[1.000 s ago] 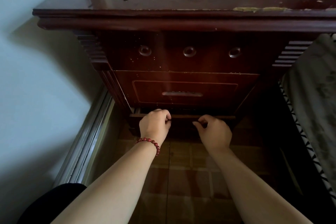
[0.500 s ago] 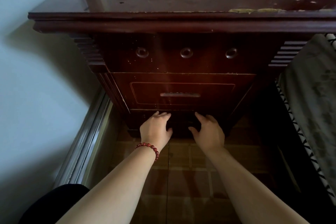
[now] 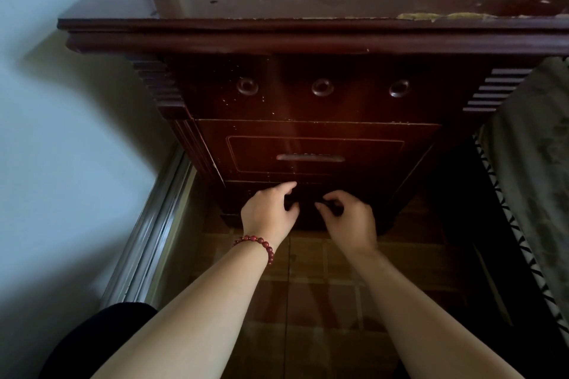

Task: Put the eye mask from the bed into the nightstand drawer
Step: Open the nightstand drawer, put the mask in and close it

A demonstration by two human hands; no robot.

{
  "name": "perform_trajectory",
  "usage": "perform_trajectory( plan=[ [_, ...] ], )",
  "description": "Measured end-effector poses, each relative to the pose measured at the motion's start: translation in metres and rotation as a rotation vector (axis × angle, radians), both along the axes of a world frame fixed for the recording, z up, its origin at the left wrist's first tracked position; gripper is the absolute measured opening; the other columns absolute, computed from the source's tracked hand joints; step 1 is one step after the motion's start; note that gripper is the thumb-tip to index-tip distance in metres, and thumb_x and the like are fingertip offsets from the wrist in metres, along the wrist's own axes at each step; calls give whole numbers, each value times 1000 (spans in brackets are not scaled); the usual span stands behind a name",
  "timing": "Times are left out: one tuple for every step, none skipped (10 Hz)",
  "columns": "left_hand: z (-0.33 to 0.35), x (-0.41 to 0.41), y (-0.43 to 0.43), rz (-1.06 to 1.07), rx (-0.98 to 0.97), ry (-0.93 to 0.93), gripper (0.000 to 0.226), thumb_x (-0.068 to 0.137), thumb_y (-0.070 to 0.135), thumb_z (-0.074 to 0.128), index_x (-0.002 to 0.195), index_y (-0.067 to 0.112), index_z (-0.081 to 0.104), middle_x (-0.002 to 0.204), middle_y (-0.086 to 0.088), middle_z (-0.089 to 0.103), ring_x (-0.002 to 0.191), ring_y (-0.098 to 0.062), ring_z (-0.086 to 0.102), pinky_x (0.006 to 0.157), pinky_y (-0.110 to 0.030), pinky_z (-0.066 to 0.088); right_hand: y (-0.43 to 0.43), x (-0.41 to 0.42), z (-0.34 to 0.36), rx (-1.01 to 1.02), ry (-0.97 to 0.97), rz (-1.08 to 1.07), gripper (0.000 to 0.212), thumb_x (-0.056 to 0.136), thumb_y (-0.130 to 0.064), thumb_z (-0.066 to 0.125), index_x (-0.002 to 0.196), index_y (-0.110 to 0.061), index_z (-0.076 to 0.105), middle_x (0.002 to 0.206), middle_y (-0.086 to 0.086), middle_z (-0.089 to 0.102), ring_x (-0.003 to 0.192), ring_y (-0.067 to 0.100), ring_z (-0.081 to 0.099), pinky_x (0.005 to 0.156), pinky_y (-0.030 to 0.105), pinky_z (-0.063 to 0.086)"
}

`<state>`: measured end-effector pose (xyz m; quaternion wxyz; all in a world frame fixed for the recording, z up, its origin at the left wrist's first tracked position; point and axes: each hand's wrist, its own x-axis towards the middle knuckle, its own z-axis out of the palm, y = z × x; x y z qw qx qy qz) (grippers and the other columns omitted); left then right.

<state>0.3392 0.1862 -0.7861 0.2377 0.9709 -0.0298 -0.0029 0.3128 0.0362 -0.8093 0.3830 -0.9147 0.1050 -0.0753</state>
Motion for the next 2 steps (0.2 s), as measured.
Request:
perform_trajectory(
  plan=[
    [8,-1,0,36,-96,1,43,84,43,60,126,36,57,120,17,67,91,-8,68,69,-29,57,5,0,4,85,-51,32,23,83,-25,71,102,-13,69,101,0,69,83,11,63,70,22,52],
    [18,-4,2,53,-207,32,43,82,43,63,124,35,58,119,15,67,104,-8,64,76,-24,53,8,-2,18,147,-87,34,23,82,-22,72,103,-12,69,103,-2,66,89,8,59,73,18,50]
  ],
)
